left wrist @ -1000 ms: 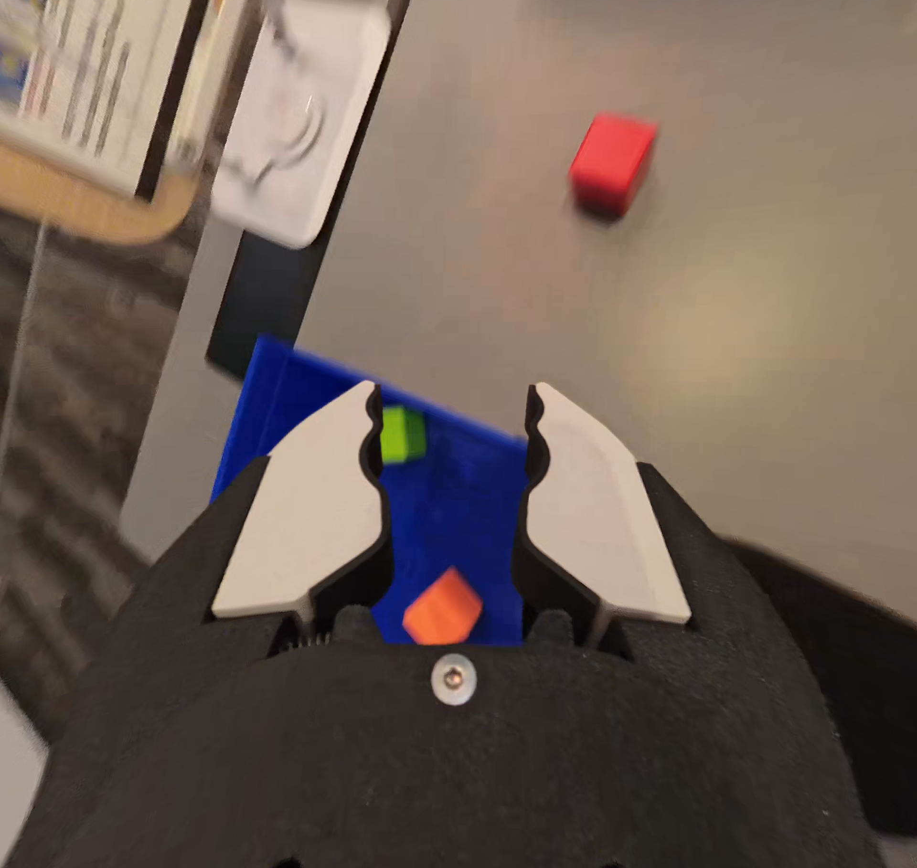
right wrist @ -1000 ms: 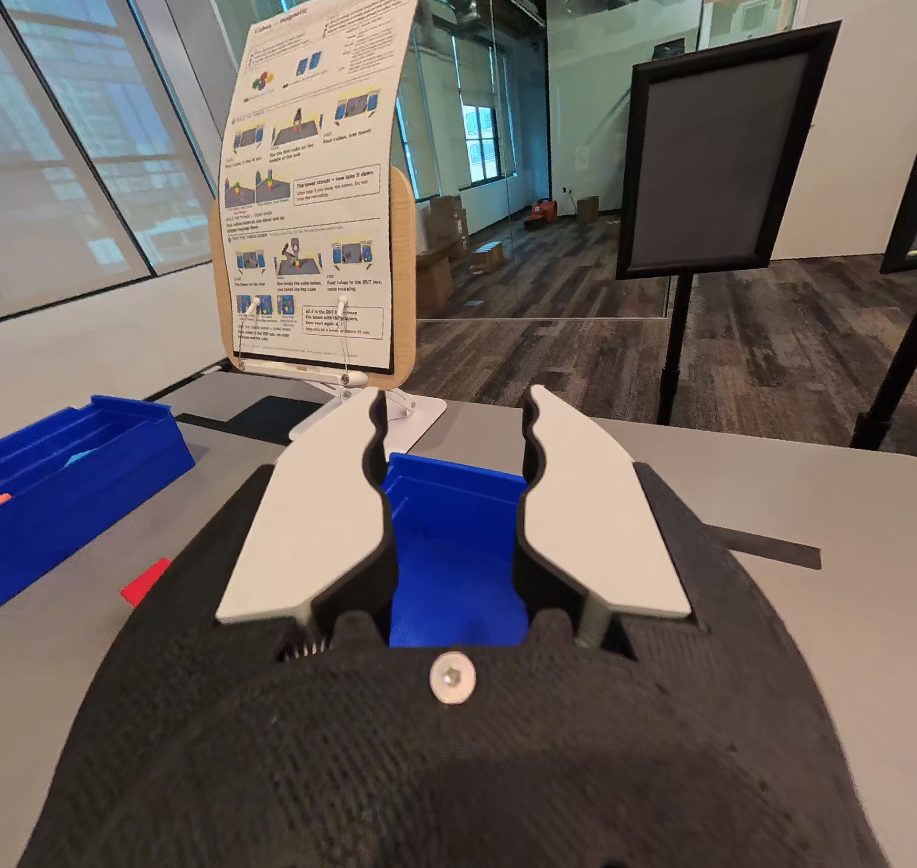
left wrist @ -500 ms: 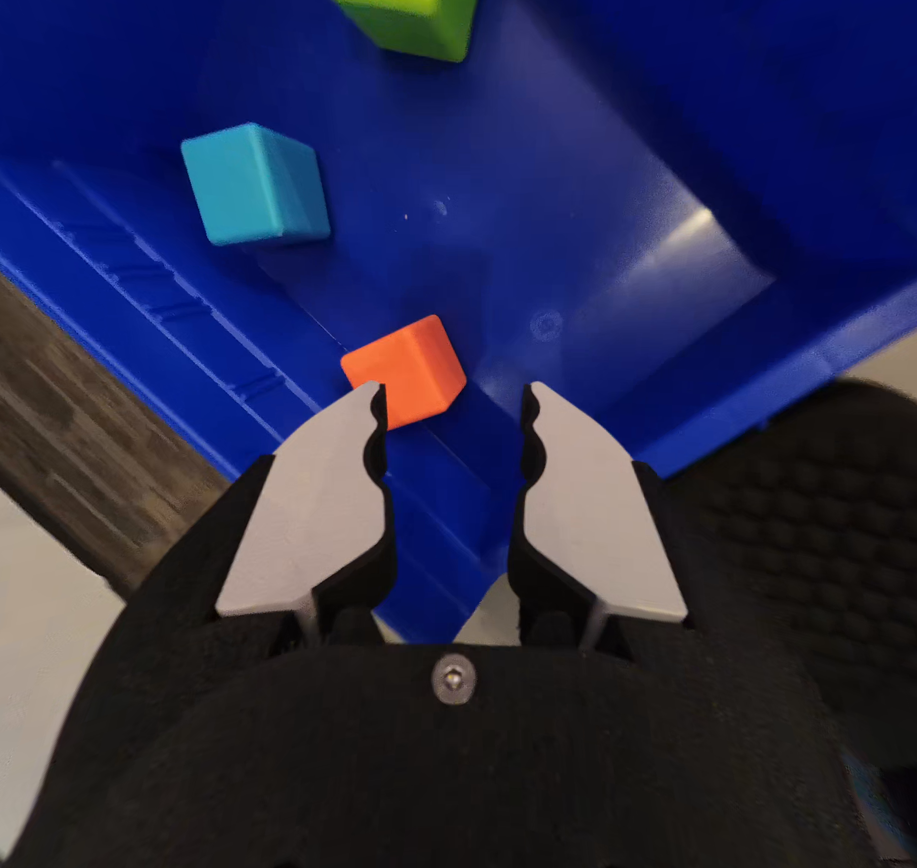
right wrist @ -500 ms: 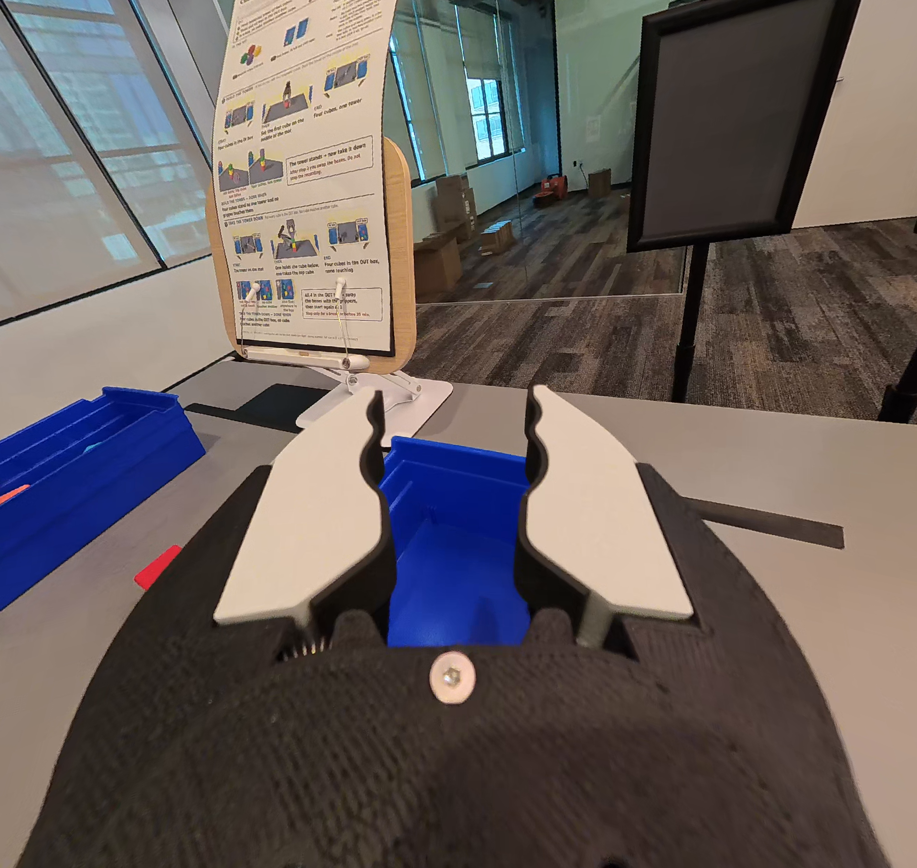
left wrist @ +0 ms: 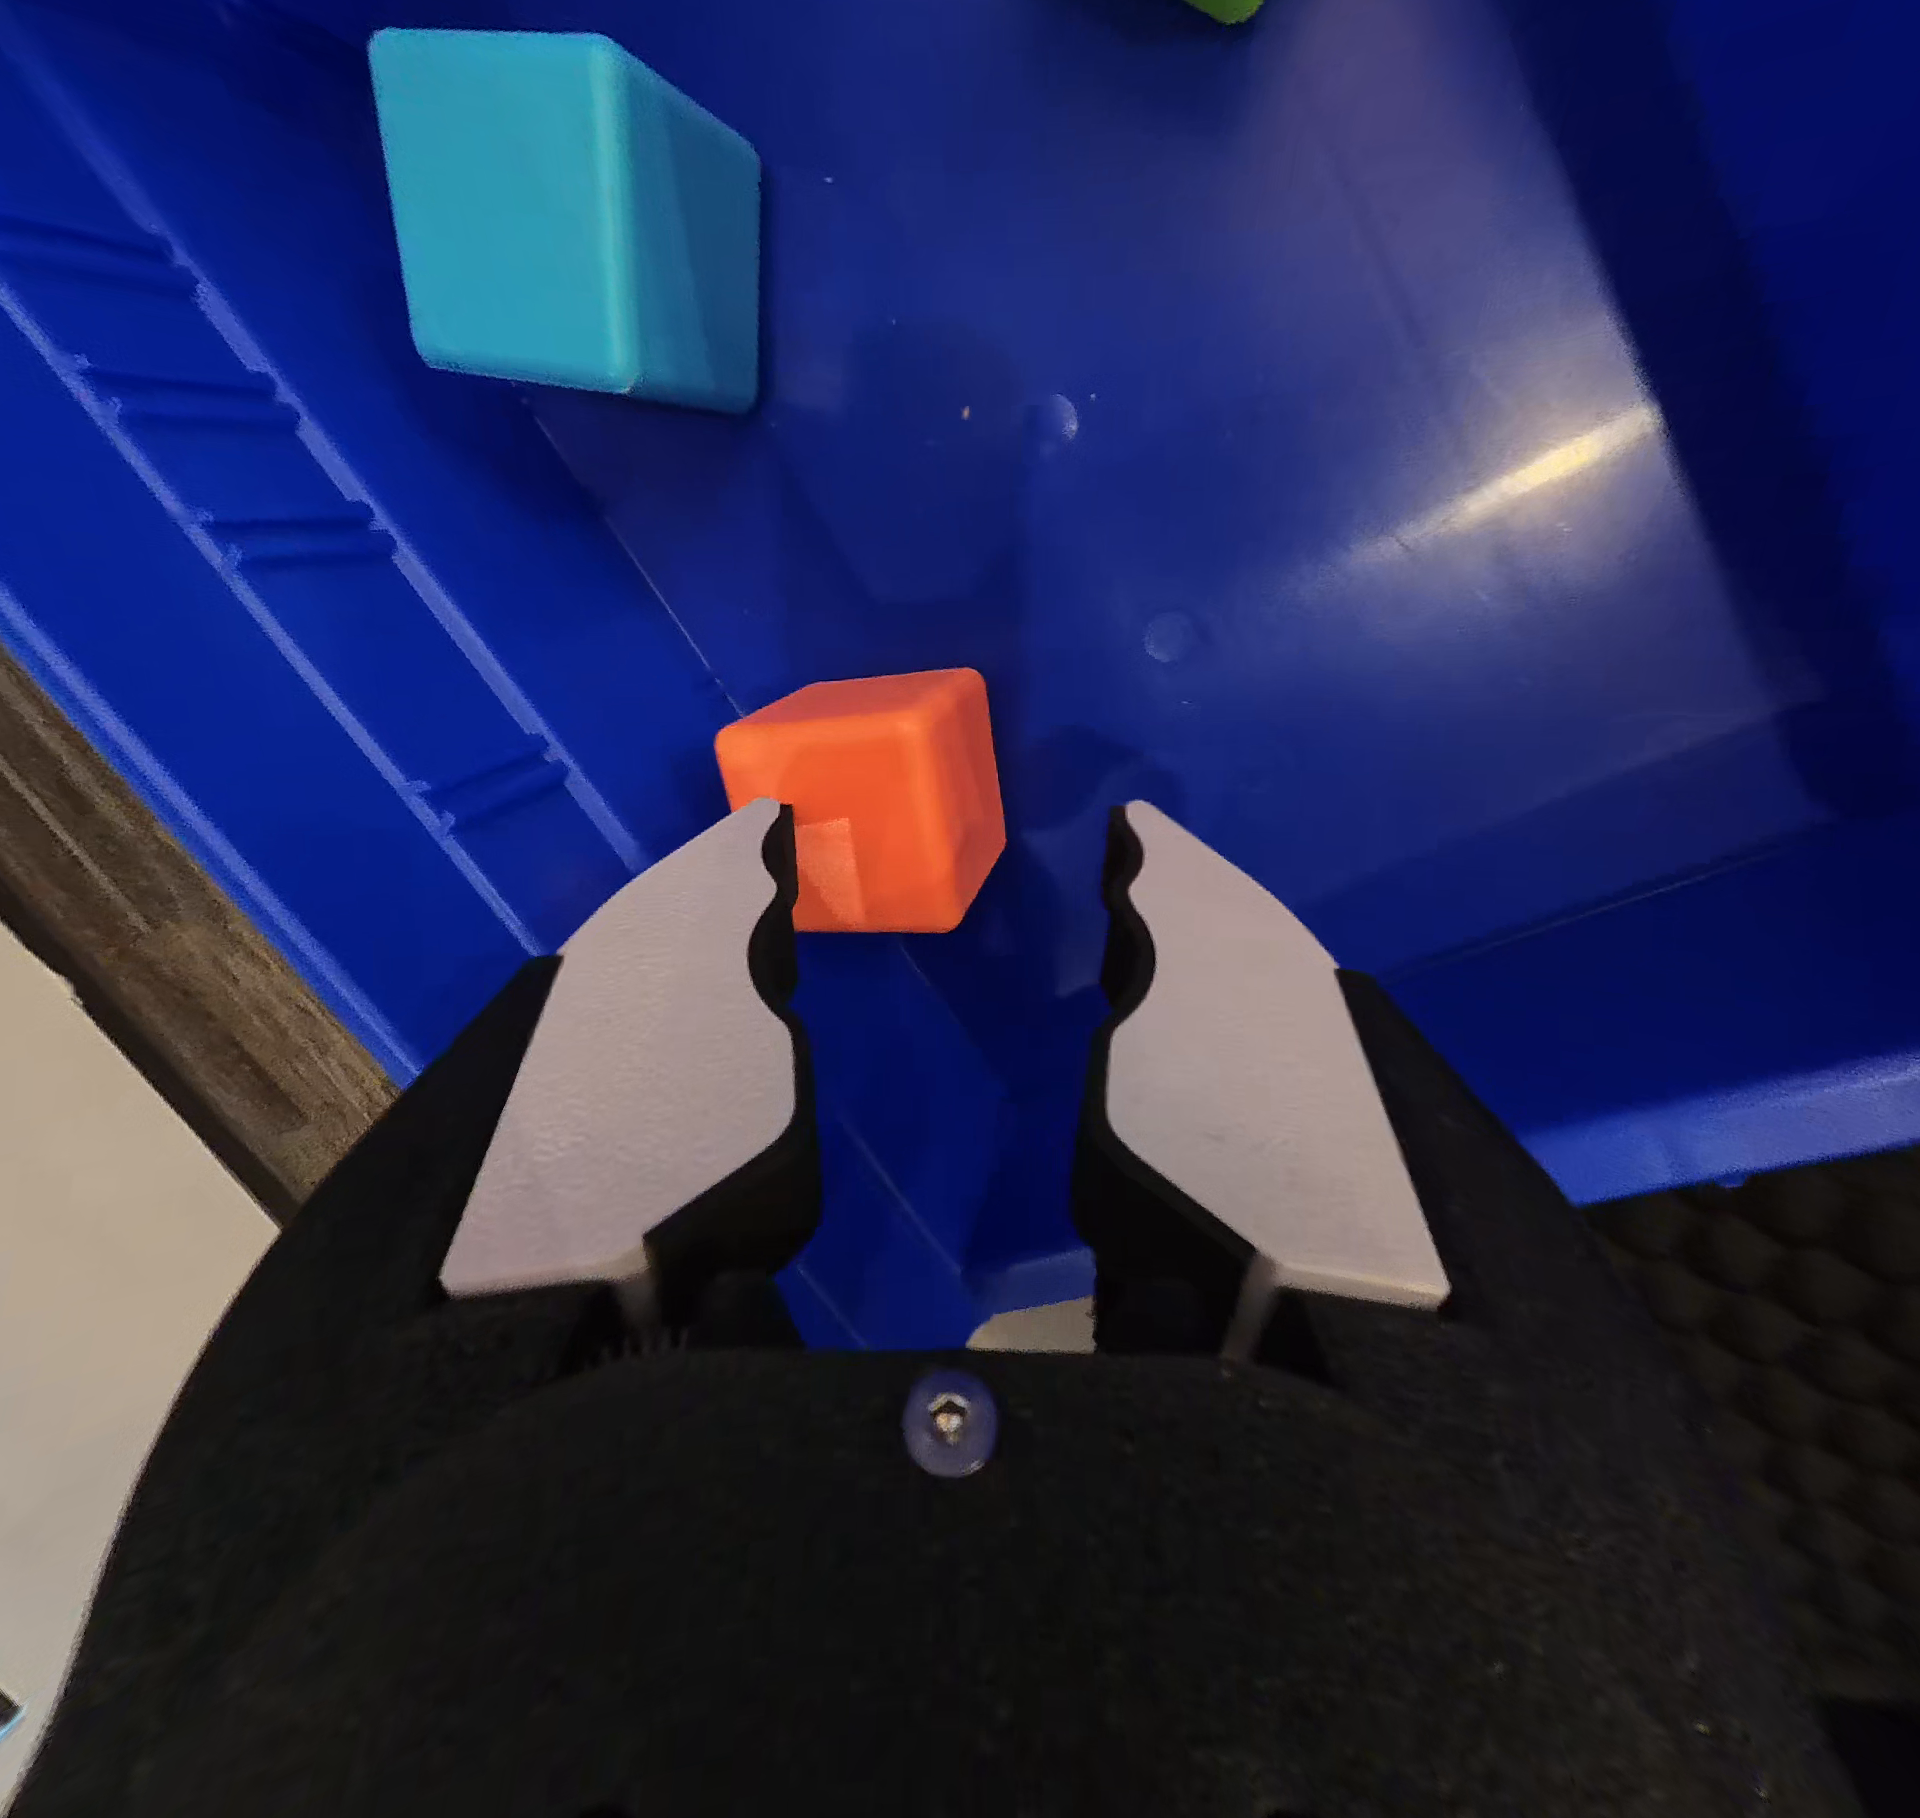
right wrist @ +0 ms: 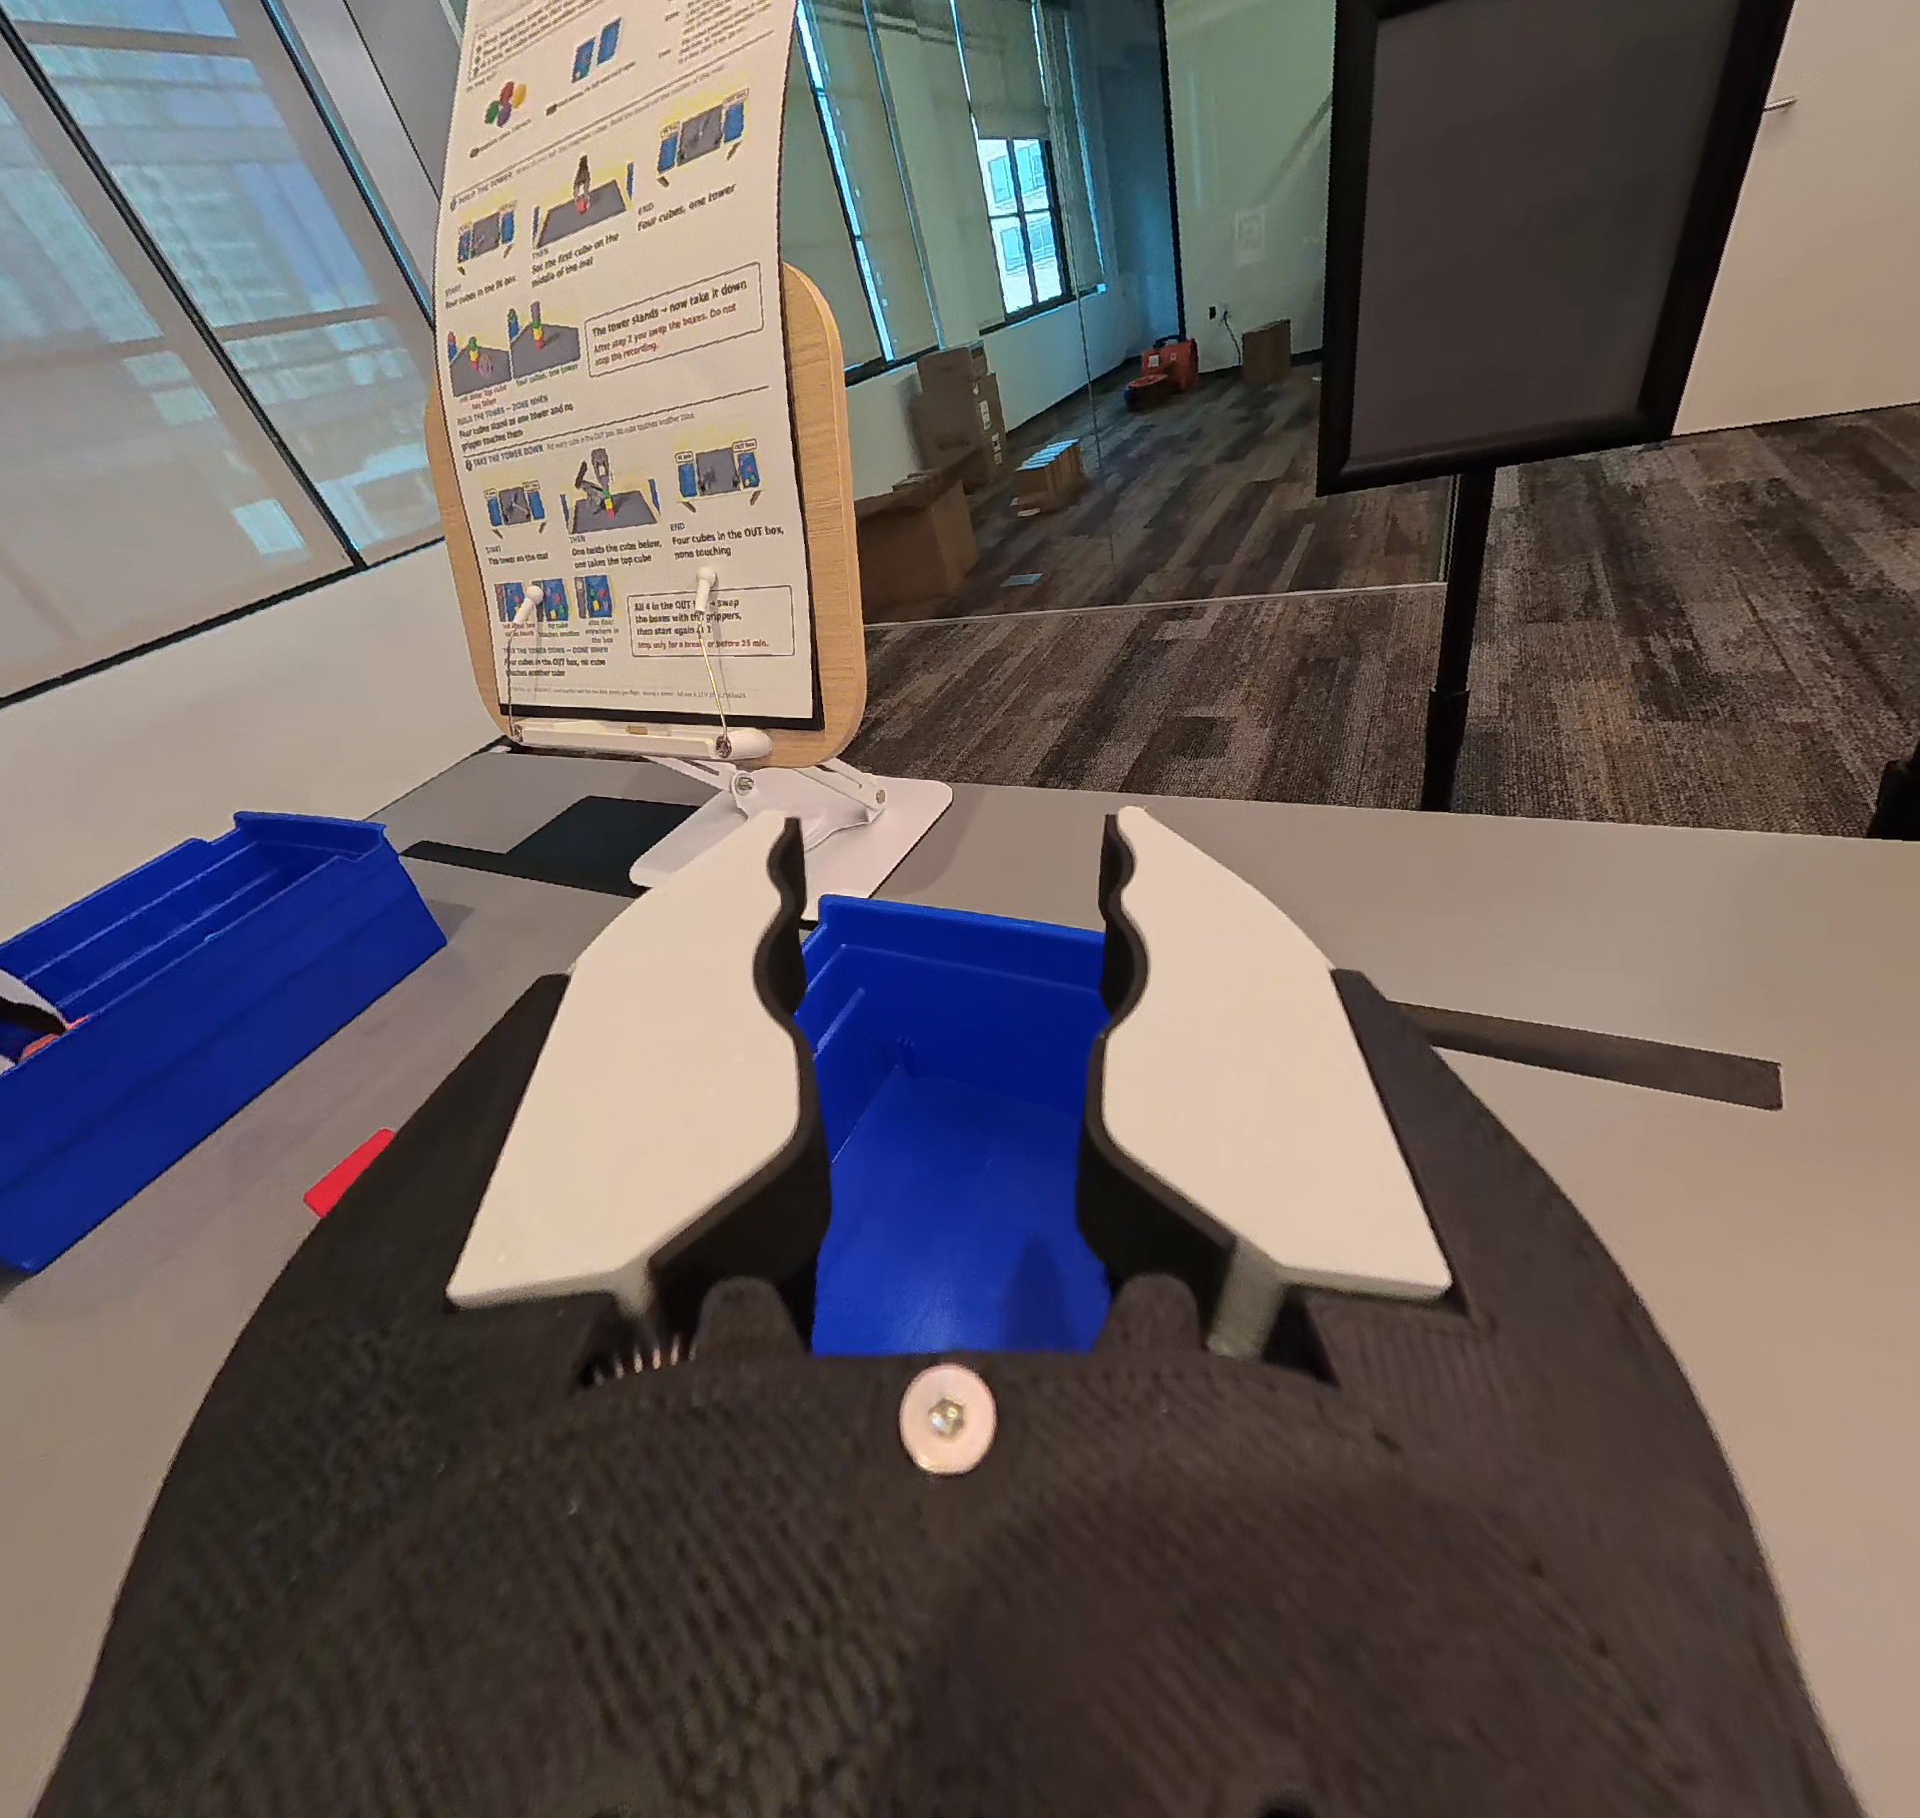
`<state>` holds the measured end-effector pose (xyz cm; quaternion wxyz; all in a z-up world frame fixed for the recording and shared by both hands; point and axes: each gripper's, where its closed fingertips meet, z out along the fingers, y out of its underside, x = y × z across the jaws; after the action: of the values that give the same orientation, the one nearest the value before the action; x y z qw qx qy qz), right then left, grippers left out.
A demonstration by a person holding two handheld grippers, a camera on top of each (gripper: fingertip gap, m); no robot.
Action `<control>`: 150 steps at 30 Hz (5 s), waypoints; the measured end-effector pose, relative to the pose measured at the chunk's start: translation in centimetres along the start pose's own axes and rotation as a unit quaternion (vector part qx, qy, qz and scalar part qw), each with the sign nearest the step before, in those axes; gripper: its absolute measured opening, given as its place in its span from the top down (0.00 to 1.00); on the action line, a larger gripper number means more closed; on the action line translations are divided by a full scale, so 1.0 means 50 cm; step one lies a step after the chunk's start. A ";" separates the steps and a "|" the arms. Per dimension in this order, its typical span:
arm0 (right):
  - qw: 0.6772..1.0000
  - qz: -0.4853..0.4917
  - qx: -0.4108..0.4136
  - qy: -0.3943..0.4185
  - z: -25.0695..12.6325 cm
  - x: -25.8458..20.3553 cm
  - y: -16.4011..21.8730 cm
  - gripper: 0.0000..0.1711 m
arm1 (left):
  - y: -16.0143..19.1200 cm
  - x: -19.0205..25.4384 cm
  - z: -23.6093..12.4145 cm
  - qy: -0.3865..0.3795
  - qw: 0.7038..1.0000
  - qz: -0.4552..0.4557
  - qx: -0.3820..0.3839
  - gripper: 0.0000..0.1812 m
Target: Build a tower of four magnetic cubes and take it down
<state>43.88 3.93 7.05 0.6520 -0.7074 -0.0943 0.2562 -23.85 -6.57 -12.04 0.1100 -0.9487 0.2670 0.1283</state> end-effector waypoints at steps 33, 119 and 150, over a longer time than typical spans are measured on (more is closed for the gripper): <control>0.998 -0.009 -0.065 -0.018 0.046 -0.019 0.053 0.68 | -0.019 -0.003 -0.051 0.054 0.982 0.181 -0.004 0.73; 0.995 0.032 -0.085 -0.046 0.049 -0.004 0.084 0.68 | -0.258 0.017 -0.055 0.090 0.969 0.218 0.080 0.75; 0.994 0.035 -0.084 -0.052 0.043 -0.002 0.085 0.68 | -0.452 0.507 -0.280 0.223 0.825 0.459 0.242 0.75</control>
<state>41.90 5.18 2.89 0.5751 -0.7480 -0.1245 0.3070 11.71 -3.74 -3.34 0.2021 -0.6627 0.7111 -0.1199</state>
